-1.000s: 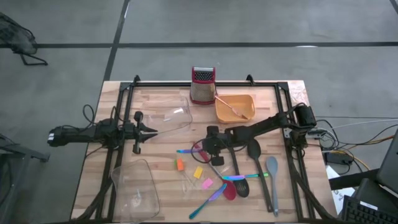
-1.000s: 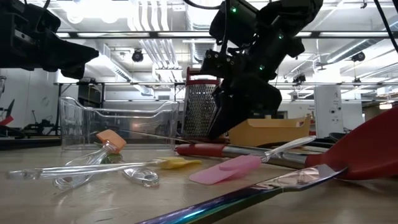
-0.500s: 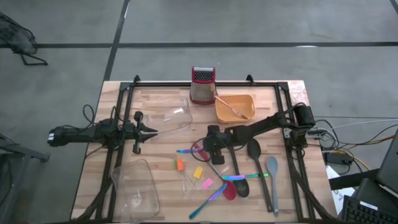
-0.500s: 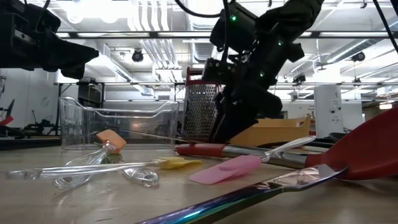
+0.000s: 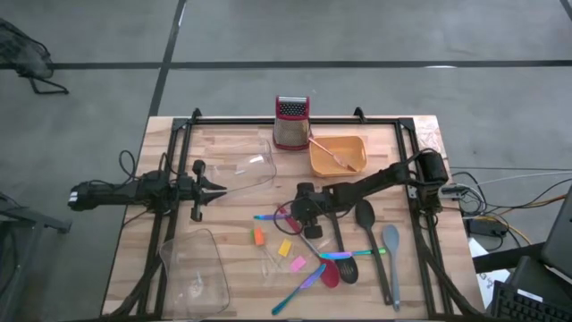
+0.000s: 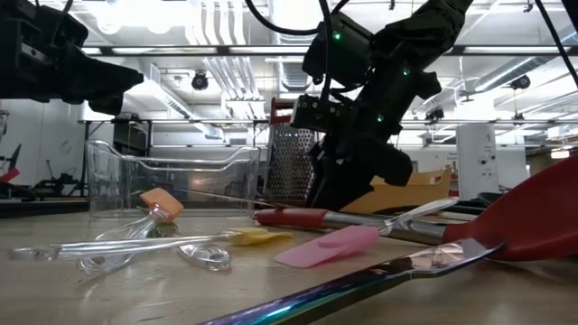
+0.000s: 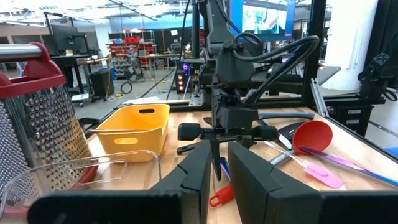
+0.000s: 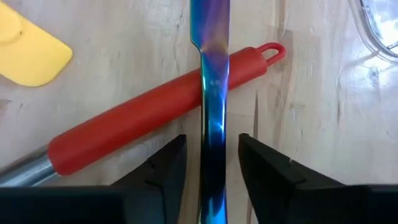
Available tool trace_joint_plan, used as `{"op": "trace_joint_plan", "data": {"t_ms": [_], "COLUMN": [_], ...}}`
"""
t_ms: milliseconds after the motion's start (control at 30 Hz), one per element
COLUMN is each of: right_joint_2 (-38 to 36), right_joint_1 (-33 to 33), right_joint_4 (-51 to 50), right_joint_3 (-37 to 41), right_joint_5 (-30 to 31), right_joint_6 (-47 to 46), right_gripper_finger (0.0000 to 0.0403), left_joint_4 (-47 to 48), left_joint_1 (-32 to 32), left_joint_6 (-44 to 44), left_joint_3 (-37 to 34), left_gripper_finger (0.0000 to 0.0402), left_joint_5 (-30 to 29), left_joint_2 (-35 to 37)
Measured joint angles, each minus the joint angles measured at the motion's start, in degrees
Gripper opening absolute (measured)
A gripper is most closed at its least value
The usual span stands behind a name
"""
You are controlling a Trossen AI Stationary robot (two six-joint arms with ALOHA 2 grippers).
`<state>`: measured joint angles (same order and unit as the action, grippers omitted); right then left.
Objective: Pick & Place Kitchen Items
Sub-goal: Put the blue knife into the yellow bin
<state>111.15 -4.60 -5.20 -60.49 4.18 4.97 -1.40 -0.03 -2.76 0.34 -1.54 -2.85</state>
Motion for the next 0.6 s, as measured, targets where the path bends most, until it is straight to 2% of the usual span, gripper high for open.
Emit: {"op": "trace_joint_plan", "data": {"t_ms": [267, 433, 600], "right_joint_2": [0.0, -0.18, -1.68], "right_joint_1": [0.11, 0.13, 0.32], "right_joint_4": [0.05, -0.03, -1.1], "right_joint_3": [0.0, -0.02, 0.04], "right_joint_5": [0.09, 0.73, 4.12], "right_joint_6": [0.44, 1.22, 1.2], "right_gripper_finger": [0.0043, 0.0041, 0.0041], "left_joint_4": [0.01, 0.03, 0.03], "left_joint_1": [0.0, 0.0, 0.0], "left_joint_6": [0.0, 0.0, 0.0], "left_joint_3": [0.0, 0.0, 0.0], "left_gripper_finger": [0.0062, 0.0062, 0.0062], "left_joint_5": [0.0, 0.0, 0.0], "left_joint_2": [0.0, -0.02, -0.02]}}
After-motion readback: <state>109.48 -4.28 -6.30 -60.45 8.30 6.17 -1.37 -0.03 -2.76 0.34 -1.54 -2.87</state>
